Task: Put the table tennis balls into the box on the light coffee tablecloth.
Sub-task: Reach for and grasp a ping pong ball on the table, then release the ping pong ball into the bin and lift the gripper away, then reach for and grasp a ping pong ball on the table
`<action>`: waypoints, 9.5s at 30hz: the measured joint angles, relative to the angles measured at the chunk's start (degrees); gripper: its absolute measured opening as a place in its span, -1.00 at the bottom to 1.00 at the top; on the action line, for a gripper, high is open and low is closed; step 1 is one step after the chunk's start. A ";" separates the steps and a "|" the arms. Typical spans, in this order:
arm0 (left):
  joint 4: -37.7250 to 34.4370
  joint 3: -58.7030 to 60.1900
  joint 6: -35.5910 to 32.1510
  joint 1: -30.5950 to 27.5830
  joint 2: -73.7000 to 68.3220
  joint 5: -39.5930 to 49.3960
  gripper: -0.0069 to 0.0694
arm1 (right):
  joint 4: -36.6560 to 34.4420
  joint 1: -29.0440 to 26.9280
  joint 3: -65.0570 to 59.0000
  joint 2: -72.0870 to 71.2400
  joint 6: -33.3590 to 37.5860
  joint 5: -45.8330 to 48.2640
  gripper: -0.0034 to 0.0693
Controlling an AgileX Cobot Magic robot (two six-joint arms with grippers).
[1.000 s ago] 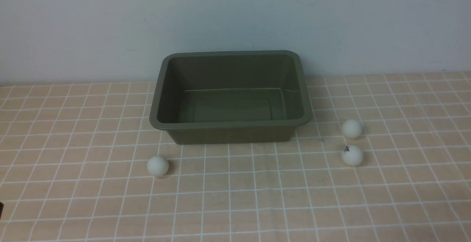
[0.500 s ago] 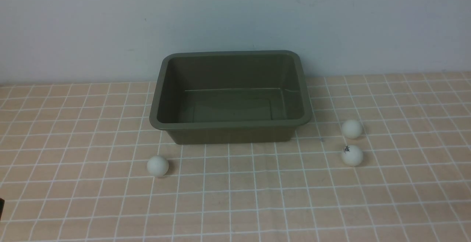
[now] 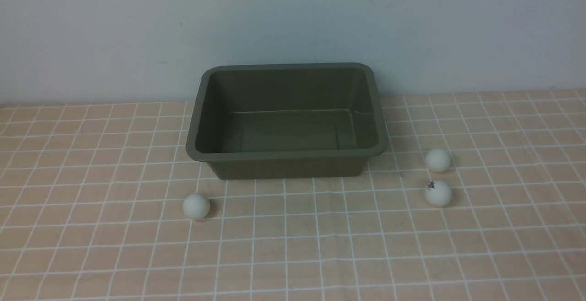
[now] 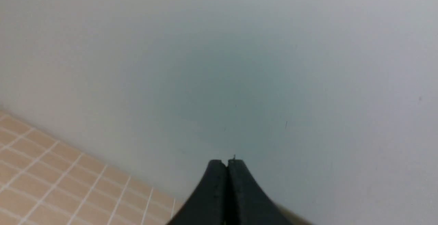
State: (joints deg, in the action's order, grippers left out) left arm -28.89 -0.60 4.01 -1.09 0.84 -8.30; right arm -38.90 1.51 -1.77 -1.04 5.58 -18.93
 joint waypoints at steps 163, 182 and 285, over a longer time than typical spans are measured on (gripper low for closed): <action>11.98 -40.80 -24.42 0.00 -48.49 63.34 -0.99 | 23.14 10.80 75.89 102.37 10.11 69.98 0.33; 11.98 -40.80 -24.04 0.00 -48.49 63.34 -0.99 | 30.32 10.97 76.15 108.17 3.21 71.22 0.33; 11.98 -40.80 -24.03 0.00 -48.49 63.34 -0.99 | 9.10 17.36 107.03 121.76 16.24 74.30 0.30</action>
State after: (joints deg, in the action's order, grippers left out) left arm -16.91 -41.40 -20.02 -1.09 -47.65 55.04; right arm -29.80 18.87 105.26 120.72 21.81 55.37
